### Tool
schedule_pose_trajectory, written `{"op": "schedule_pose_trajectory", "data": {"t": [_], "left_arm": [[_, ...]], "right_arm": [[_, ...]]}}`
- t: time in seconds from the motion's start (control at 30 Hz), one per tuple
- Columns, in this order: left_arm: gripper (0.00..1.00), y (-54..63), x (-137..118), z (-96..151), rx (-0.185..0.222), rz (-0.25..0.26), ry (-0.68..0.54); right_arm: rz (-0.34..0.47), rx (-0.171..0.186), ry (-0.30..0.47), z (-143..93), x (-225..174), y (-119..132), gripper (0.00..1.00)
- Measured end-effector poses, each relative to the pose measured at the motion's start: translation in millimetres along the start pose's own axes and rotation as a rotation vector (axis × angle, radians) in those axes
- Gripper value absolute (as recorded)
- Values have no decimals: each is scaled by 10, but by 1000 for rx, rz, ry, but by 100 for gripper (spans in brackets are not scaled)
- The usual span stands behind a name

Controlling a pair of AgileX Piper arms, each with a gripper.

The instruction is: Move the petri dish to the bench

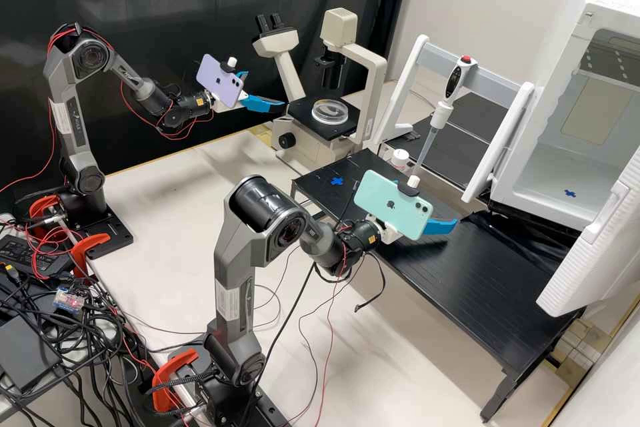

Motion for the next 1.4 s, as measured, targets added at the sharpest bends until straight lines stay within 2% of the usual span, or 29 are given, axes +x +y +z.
{"op": "schedule_pose_trajectory", "data": {"t": [0.23,0.3,0.43,0.53,0.67,0.83,1.07,1.27,1.4], "left_arm": [[100,0,0,0,0,0,0],[100,0,0,0,0,0,0],[100,0,0,0,0,0,0],[100,0,0,0,0,0,0],[100,0,0,0,0,0,0],[100,0,0,0,0,0,0],[100,0,0,0,0,0,0],[100,0,0,0,0,0,0],[100,0,0,0,0,0,0]], "right_arm": [[-1,0,1,-4,0,-4,100],[-3,10,-1,-18,-19,-26,100],[-13,22,34,-150,-109,-71,100],[-34,19,81,-294,-202,-136,100],[-78,-4,175,-590,-329,-302,100],[-131,-58,271,-917,-470,-532,100],[-154,-111,397,-1421,-533,-766,100],[-153,-138,445,-1799,-428,-903,100],[-181,-160,454,-2014,-311,-1042,100]]}}
